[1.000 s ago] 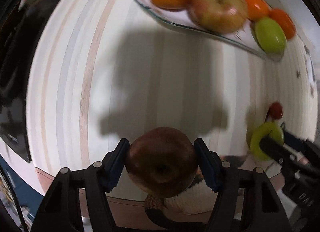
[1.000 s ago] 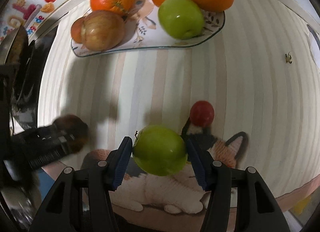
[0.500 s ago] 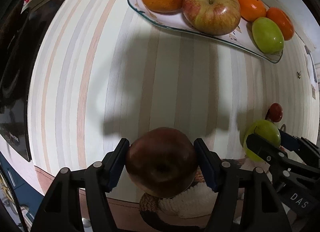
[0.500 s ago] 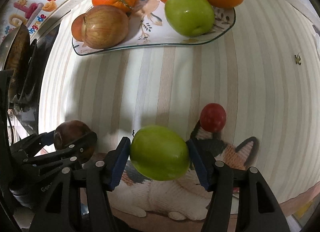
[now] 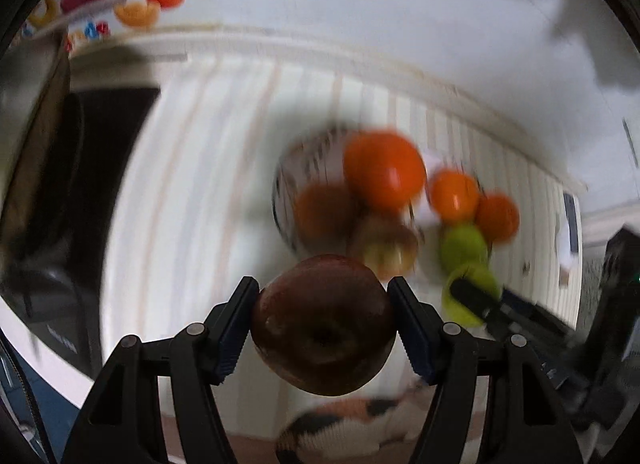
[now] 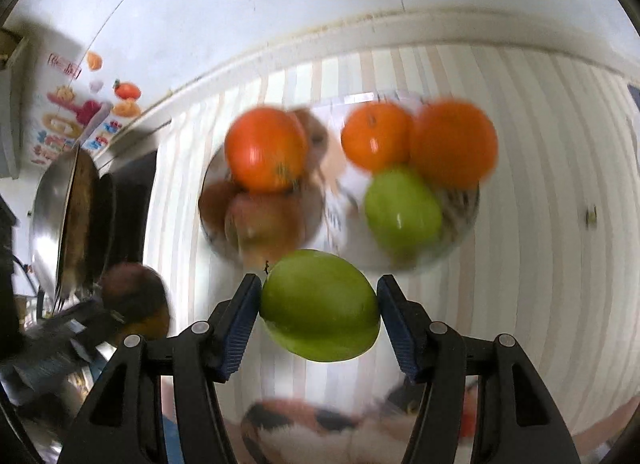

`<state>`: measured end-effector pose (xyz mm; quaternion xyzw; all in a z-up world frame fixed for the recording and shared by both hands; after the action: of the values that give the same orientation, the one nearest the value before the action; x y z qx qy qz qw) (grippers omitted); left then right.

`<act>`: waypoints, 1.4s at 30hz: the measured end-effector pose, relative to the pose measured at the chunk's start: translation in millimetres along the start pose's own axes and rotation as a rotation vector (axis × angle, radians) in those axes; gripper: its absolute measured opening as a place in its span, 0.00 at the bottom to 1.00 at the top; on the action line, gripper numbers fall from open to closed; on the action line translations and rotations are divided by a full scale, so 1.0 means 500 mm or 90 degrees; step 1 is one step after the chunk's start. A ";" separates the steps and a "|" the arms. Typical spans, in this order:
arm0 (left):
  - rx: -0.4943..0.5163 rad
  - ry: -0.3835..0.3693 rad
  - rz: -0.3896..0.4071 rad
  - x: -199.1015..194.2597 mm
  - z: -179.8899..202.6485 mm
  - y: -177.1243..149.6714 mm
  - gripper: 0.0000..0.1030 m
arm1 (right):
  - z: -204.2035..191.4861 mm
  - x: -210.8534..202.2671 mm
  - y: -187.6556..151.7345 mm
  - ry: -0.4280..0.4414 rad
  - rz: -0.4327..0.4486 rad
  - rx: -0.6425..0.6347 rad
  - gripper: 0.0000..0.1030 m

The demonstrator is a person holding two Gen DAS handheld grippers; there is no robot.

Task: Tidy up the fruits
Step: 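Carry the small apple toward the plate with left tool while right tool carries the green apple, then lower and release the small apple on the plate with left tool while right tool releases the green apple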

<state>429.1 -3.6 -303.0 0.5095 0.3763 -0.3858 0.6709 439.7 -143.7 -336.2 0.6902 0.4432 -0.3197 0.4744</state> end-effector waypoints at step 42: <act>-0.028 -0.024 -0.117 0.246 -0.044 0.130 0.64 | -0.003 0.137 0.110 -0.068 -0.023 0.002 0.61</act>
<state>536.8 13.2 -392.0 0.4504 0.4171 -0.4470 0.6507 517.8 -129.9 -374.3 0.6646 0.4292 -0.3656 0.4903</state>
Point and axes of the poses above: each gripper's, at about its wrist camera, not at the fingertips, and x roughly the way its jaws point, z to its right, y to its top, the point moved 9 cm from there along x, roughly the way its jaws point, and after that the axes turned 14 degrees about z, right-handed, at the moved point
